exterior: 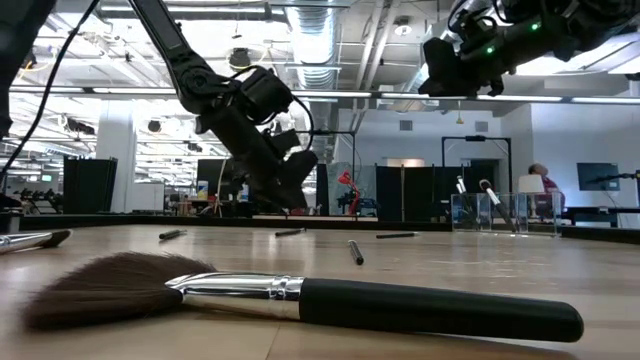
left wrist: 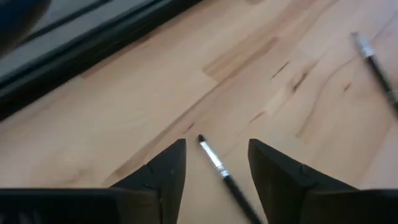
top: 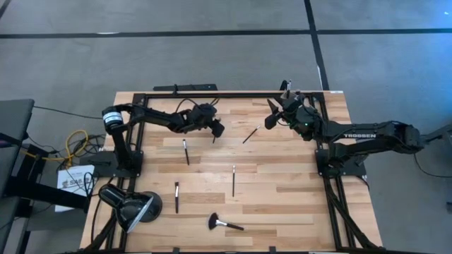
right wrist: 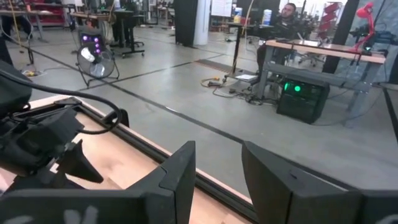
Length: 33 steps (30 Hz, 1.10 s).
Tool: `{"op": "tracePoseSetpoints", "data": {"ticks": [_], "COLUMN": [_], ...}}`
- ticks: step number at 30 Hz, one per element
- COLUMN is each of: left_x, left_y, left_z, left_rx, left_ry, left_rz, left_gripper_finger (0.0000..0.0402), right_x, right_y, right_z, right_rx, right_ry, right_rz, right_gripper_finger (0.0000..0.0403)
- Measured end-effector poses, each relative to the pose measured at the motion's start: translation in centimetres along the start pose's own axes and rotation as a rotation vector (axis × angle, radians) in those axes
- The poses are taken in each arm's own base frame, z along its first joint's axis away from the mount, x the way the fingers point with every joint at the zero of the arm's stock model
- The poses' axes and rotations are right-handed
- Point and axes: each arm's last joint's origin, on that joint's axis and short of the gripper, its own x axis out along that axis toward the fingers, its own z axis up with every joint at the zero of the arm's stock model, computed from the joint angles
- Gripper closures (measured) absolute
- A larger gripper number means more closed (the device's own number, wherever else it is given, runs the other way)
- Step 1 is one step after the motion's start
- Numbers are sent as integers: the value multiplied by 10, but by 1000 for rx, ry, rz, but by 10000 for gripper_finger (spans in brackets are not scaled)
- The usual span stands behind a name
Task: Put items in baskets/containers
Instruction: Put the black eyeshadow brush into the transparent organizer
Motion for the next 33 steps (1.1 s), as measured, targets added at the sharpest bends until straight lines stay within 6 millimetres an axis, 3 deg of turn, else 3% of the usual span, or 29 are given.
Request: {"op": "tracePoseSetpoints", "data": {"ticks": [13, 17, 23, 29, 33], "left_x": [-1, -10, -18, -16, -19], "left_y": [-10, -17, -26, -2, 15], "left_z": [4, 22, 55, 73, 71], "left_rx": [12, 34, 103, 67, 49], "left_ry": [93, 206, 178, 255, 401], "left_rz": [22, -5, -26, -129, -44], "left_gripper_finger": [215, 215, 215, 215, 215], "right_x": [0, 0, 0, -2, -5], "right_y": [0, 0, 0, 3, 4], "right_z": [0, 0, 1, 1, 3], "right_rx": [18, 18, 45, 42, 41], "right_ry": [-1, 0, -14, -14, -22], "right_rz": [4, 4, 7, 22, 38], "right_gripper_finger": [282, 282, 282, 282, 282]}}
